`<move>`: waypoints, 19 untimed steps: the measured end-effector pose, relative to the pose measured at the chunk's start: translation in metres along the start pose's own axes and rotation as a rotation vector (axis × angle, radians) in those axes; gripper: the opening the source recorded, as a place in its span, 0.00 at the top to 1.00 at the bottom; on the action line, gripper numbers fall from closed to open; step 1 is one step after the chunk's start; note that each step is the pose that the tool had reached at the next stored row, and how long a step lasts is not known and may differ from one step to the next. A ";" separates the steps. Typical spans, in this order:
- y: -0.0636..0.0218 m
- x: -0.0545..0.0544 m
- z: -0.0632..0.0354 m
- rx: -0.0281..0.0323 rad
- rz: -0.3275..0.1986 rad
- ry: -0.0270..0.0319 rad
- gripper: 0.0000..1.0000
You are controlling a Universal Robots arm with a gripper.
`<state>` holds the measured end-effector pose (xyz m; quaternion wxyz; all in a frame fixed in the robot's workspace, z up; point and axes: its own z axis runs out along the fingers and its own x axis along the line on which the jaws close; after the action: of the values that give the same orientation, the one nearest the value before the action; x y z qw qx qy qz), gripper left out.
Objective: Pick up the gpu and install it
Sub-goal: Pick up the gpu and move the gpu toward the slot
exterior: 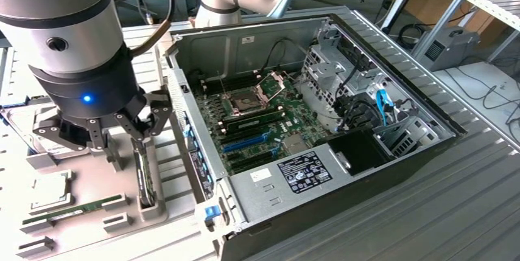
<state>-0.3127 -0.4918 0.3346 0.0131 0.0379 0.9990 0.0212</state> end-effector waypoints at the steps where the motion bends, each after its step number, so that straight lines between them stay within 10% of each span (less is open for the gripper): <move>1: 0.0000 0.000 0.0002 0.0000 0.000 0.0000 0.56; 19: -0.0005 0.004 0.0034 0.0000 0.000 0.0000 0.56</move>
<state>-0.3170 -0.4918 0.3311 0.0131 0.0379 0.9990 0.0212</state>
